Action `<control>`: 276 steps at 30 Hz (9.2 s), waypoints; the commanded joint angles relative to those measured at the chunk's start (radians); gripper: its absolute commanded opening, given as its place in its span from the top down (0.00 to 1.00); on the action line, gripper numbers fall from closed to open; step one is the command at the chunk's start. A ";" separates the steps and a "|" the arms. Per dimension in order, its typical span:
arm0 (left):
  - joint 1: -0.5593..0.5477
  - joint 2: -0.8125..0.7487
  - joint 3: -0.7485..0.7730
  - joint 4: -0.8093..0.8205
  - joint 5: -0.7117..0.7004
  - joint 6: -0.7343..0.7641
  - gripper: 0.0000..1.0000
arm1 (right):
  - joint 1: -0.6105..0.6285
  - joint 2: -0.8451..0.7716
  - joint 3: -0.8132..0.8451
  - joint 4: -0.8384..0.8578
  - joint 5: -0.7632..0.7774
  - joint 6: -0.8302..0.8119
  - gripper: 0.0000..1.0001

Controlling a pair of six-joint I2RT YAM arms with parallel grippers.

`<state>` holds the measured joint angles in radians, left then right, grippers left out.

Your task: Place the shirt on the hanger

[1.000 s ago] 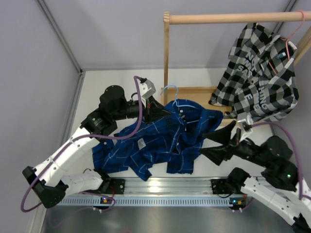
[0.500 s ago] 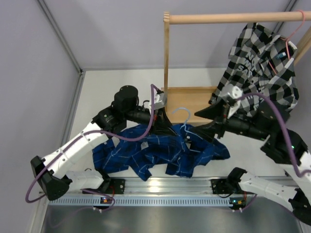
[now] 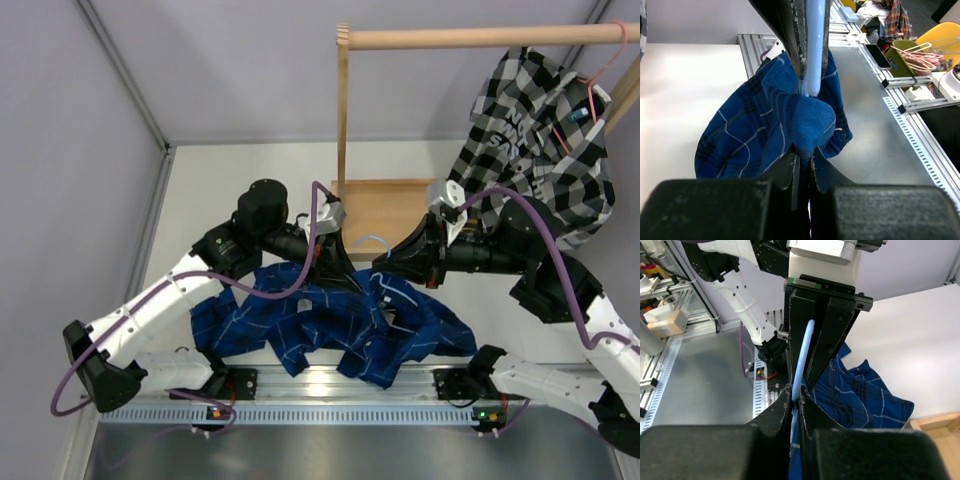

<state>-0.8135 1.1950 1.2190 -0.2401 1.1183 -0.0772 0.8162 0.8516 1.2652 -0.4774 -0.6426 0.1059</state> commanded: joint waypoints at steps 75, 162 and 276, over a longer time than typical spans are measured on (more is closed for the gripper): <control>-0.182 0.072 0.275 -0.320 -0.569 0.395 0.02 | 0.009 -0.299 -0.020 -0.066 0.268 -0.153 1.00; -0.176 -0.283 0.294 -0.269 -1.500 0.036 0.02 | 0.011 -0.425 0.155 -0.360 0.889 -0.175 1.00; 0.642 -0.917 -0.544 -0.288 -1.292 -0.187 0.02 | -0.537 -0.622 -0.334 -0.303 0.957 -0.005 0.00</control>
<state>-0.1703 0.2909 0.6868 -0.5831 -0.2050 -0.2600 0.2649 0.2497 0.9604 -0.8574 0.2886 0.0715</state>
